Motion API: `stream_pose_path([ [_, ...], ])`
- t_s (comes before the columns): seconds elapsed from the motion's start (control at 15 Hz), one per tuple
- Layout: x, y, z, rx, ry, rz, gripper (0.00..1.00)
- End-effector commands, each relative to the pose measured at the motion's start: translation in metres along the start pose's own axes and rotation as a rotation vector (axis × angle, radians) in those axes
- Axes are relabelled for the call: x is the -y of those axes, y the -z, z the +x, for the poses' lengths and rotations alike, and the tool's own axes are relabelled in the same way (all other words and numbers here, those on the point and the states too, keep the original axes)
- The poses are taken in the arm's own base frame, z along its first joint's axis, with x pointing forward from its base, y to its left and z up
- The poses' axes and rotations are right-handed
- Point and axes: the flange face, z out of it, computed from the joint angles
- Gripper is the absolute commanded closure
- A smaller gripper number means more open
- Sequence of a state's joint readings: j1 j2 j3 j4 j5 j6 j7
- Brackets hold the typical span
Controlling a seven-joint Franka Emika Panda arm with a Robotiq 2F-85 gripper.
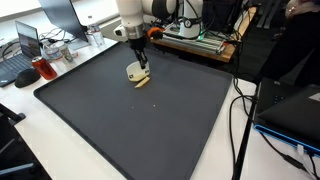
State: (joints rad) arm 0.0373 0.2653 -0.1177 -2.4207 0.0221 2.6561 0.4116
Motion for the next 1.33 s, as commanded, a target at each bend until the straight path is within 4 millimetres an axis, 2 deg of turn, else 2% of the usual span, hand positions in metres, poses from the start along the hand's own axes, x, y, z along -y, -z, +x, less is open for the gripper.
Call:
stream_pose_path([
  [0.0, -0.002, -0.029, 0.002, -0.018, 0.011, -0.039, 0.99],
  [0.67, -0.004, -0.029, 0.022, -0.255, 0.057, -0.059, 0.99],
  [1.0, -0.005, -0.034, 0.008, -0.162, 0.033, -0.063, 0.99],
  [1.27, -0.004, -0.027, -0.002, -0.044, 0.045, -0.071, 0.99],
])
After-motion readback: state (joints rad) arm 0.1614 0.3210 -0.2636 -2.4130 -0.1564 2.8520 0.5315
